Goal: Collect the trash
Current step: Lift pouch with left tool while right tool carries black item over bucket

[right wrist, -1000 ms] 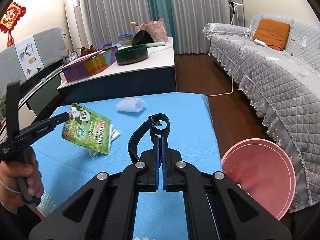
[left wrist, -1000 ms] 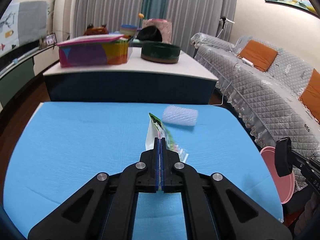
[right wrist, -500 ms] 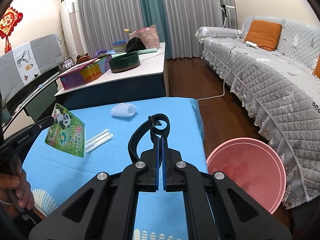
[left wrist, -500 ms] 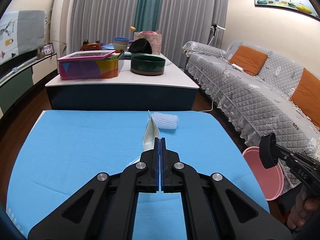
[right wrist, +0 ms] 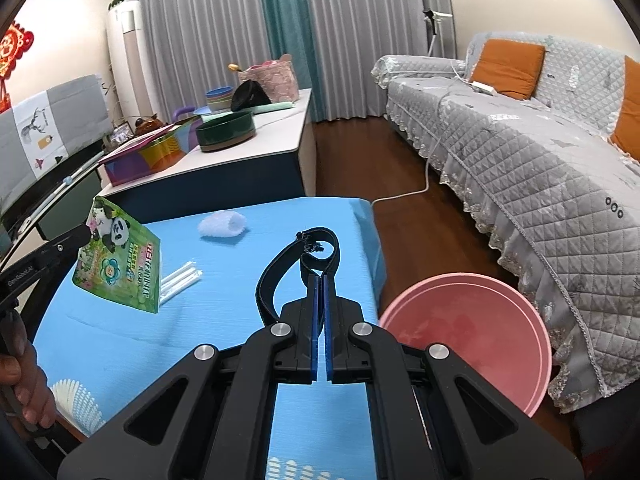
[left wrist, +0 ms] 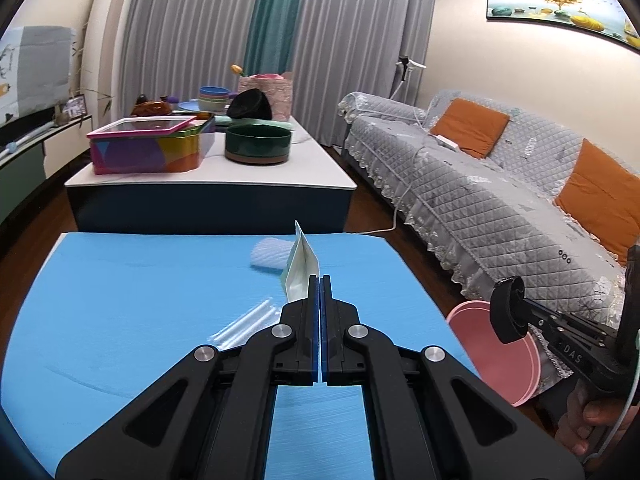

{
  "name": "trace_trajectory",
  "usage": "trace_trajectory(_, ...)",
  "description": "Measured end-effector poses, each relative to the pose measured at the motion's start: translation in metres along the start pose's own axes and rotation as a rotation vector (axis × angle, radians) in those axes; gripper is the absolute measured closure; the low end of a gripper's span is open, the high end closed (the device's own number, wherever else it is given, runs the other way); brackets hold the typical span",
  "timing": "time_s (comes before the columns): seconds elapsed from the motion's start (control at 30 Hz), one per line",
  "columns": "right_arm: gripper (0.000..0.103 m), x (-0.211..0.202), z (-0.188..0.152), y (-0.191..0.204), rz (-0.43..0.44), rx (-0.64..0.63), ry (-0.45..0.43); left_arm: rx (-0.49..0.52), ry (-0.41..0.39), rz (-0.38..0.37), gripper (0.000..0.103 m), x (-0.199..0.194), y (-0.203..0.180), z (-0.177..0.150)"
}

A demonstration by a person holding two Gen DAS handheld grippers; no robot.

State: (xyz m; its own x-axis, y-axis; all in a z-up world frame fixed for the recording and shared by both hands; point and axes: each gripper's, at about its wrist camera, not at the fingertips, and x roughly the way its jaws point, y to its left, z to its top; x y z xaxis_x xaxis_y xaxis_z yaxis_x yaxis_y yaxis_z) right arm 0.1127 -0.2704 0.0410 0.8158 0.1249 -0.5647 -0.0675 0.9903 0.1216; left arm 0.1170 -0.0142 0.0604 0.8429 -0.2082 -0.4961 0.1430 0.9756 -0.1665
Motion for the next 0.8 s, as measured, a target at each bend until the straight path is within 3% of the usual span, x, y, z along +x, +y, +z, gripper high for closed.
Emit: trace_trajectory(0.8, 0.1, -0.015, -0.009, -0.092, -0.154, 0.125, 0.001, 0.097, 0.014, -0.247, 0.103, 0.017, -0.105, -0.004)
